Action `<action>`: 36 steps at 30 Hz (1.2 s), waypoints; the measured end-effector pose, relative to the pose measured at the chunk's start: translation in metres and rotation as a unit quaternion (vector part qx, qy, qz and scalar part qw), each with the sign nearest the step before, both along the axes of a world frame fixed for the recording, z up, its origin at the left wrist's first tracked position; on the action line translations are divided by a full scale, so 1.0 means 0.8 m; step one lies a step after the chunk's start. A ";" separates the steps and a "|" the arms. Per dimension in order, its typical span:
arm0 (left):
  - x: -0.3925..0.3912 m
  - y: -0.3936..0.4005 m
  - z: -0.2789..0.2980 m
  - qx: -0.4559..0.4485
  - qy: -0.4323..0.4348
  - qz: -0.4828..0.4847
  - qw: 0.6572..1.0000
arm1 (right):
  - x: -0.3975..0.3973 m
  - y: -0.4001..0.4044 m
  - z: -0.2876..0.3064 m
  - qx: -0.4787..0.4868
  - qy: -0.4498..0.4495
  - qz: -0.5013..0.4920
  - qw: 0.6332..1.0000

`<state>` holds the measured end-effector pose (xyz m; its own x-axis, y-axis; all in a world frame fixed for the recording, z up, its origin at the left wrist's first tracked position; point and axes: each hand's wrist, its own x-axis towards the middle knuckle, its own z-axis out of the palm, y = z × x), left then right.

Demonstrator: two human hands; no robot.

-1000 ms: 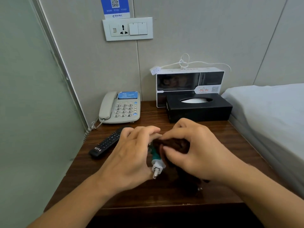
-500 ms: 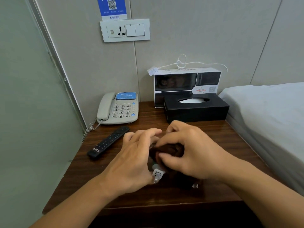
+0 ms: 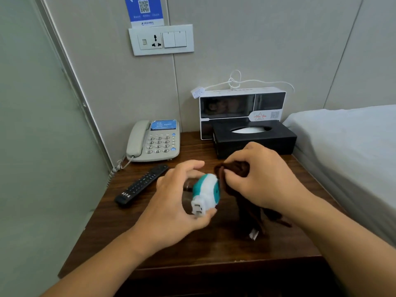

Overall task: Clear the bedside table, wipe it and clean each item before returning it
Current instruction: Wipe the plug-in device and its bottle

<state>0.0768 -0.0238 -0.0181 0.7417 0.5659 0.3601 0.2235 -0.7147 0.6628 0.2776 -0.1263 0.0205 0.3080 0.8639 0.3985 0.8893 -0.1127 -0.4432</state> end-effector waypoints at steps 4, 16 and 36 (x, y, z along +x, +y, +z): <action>0.005 0.004 0.013 -0.258 -0.222 0.012 0.940 | 0.012 -0.007 0.006 0.072 0.088 -0.030 0.993; 0.004 0.005 0.018 -0.514 -0.296 0.000 0.805 | -0.030 -0.009 -0.016 0.101 0.099 0.054 0.988; -0.010 0.017 0.015 -0.042 0.053 -0.003 0.998 | -0.041 -0.003 -0.029 0.183 0.132 0.051 0.973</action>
